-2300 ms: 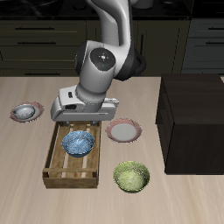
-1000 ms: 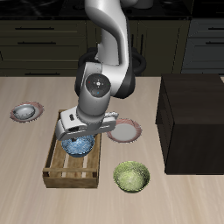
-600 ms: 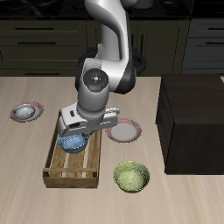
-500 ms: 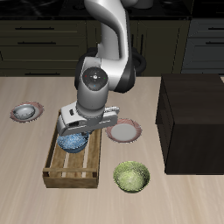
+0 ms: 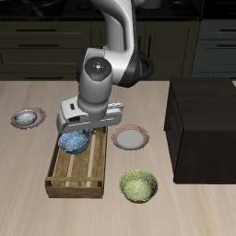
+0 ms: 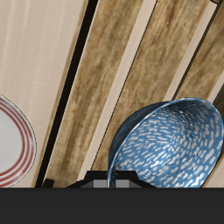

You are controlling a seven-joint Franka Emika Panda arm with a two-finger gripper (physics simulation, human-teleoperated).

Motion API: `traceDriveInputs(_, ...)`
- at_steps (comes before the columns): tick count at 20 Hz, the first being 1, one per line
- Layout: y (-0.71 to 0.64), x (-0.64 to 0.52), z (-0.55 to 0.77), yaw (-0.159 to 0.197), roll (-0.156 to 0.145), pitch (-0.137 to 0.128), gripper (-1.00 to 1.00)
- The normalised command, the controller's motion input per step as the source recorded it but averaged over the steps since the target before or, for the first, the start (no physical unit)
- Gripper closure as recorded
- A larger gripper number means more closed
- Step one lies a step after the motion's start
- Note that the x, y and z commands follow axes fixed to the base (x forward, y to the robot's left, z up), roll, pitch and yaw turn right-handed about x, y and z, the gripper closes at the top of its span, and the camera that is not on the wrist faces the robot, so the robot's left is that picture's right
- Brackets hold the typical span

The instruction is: Place the white bowl on the off-center plate and place the blue bowl on top of the wooden shelf

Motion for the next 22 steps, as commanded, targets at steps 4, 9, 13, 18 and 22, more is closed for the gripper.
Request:
traceDriveInputs(4,0.17,-0.12,0.64,-0.034,-0.005,-0.076,1.0)
traceDriveInputs(9,0.04,-0.02,0.47,0.001,-0.004,-0.058,1.0)
traceDriveInputs(13,0.07,-0.09,0.58,-0.012,0.003,-0.06,1.0)
traceDriveInputs(18,0.01,-0.07,0.4,-0.011,-0.002,-0.033,1.0)
traceDriveInputs(22,0.12,-0.11,0.62,-0.017,0.005,-0.061,1.0)
